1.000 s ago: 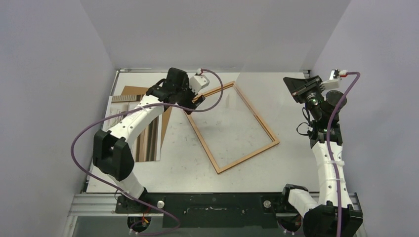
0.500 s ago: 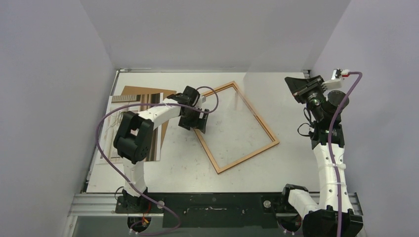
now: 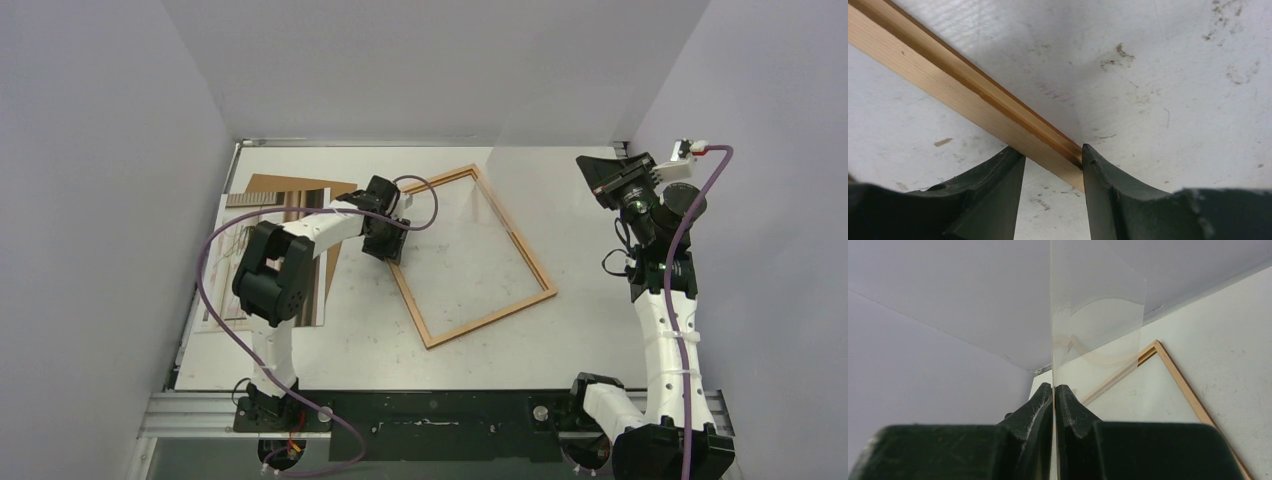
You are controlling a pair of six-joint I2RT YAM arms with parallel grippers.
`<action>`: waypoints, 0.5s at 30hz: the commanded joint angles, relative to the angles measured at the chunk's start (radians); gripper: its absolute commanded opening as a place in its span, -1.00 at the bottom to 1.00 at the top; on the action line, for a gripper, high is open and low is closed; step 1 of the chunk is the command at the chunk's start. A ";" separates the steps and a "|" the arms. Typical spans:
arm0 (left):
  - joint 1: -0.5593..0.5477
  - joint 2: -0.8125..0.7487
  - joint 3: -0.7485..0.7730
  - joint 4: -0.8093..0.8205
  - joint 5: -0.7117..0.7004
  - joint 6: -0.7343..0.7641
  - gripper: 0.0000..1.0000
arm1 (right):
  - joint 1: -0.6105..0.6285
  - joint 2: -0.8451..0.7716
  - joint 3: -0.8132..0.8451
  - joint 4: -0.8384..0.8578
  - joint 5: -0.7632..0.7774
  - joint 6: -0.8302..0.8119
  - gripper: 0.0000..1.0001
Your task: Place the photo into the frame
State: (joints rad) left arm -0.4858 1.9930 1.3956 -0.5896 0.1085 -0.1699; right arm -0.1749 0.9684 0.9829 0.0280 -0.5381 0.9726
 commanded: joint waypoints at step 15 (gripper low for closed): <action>0.039 -0.012 -0.006 0.054 -0.036 0.337 -0.44 | 0.079 -0.062 0.023 0.075 0.050 0.017 -0.89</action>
State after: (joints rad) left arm -0.4419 1.9865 1.3788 -0.5396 0.0895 0.0471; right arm -0.1192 0.9440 0.9825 0.0299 -0.5224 0.9836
